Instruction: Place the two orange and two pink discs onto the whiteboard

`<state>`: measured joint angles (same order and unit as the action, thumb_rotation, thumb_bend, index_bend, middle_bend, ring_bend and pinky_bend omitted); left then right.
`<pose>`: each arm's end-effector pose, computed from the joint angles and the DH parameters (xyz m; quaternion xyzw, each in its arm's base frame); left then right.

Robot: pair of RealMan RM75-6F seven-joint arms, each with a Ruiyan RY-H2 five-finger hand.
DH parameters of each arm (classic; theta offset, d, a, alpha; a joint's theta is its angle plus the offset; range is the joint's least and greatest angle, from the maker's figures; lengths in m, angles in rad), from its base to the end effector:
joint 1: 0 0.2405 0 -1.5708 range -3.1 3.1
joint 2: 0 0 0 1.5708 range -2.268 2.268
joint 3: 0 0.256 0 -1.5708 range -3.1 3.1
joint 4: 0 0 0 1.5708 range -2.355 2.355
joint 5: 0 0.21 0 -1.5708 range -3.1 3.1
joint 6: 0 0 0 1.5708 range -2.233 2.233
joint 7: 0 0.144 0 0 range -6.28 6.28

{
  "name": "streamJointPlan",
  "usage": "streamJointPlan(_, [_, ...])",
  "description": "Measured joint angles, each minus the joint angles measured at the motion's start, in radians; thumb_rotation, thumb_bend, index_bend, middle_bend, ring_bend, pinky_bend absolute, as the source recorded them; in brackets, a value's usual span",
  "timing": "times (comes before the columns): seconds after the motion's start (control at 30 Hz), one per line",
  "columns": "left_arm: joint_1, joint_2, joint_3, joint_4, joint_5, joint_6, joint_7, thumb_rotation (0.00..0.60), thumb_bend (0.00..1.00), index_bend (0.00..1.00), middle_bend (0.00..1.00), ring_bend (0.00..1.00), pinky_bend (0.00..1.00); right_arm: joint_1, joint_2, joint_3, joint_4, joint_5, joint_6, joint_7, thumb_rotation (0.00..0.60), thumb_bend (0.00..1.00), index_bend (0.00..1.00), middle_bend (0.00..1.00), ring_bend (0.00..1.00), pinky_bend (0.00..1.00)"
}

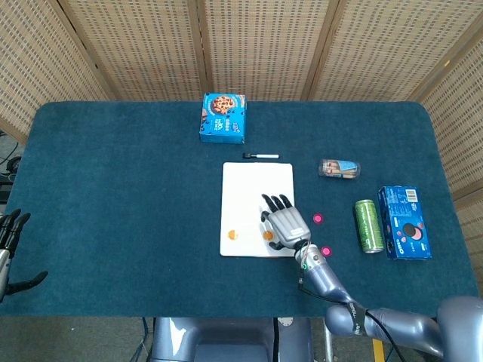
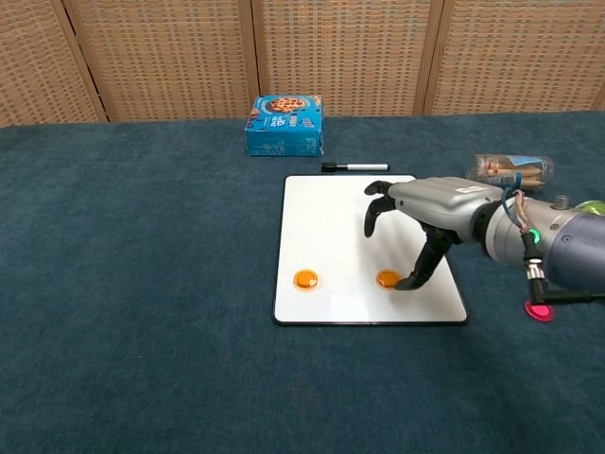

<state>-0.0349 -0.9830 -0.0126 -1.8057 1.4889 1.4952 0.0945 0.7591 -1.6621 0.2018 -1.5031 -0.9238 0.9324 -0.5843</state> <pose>-0.2941 0.1562 0.1808 -0.5957 -0.4016 -0.3530 0.5994 -0.1298 -0.3280 -0.0559 0.7590 -0.3973 0.3177 0.4063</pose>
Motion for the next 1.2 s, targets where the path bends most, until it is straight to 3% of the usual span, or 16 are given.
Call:
streamJointPlan(0.13, [0.001, 0.003, 0.0, 0.0, 0.003, 0.002, -0.006, 0.6, 0.0, 0.0, 0.0, 0.0, 0.0, -0.002, 0.023, -0.008, -0.044, -0.007, 0.022, -0.007, 0.6, 0.21, 0.27, 0.0, 0.0, 0.0])
streamJointPlan(0.23, [0.002, 0.004, 0.002, 0.0, 0.006, 0.004, -0.008, 0.6, 0.0, 0.0, 0.0, 0.0, 0.0, -0.016, 0.064, -0.029, -0.087, -0.031, 0.04, -0.003, 0.6, 0.22, 0.34, 0.0, 0.0, 0.0])
streamJointPlan(0.53, [0.003, -0.001, 0.01, -0.001, 0.026, 0.008, 0.005, 0.6, 0.0, 0.0, 0.0, 0.0, 0.0, -0.111, 0.179, -0.134, -0.124, -0.173, 0.084, 0.123, 0.6, 0.26, 0.39, 0.0, 0.0, 0.0])
streamJointPlan(0.8, [0.005, -0.007, 0.01, -0.001, 0.027, 0.013, 0.017, 0.6, 0.0, 0.0, 0.0, 0.0, 0.0, -0.168, 0.204, -0.193, -0.04, -0.257, 0.093, 0.232, 0.6, 0.27, 0.42, 0.0, 0.0, 0.0])
streamJointPlan(1.2, [0.003, -0.017, 0.01, -0.001, 0.021, 0.005, 0.039, 0.6, 0.0, 0.0, 0.0, 0.0, 0.0, -0.211, 0.205, -0.215, 0.068, -0.322, 0.073, 0.351, 0.6, 0.31, 0.43, 0.0, 0.0, 0.0])
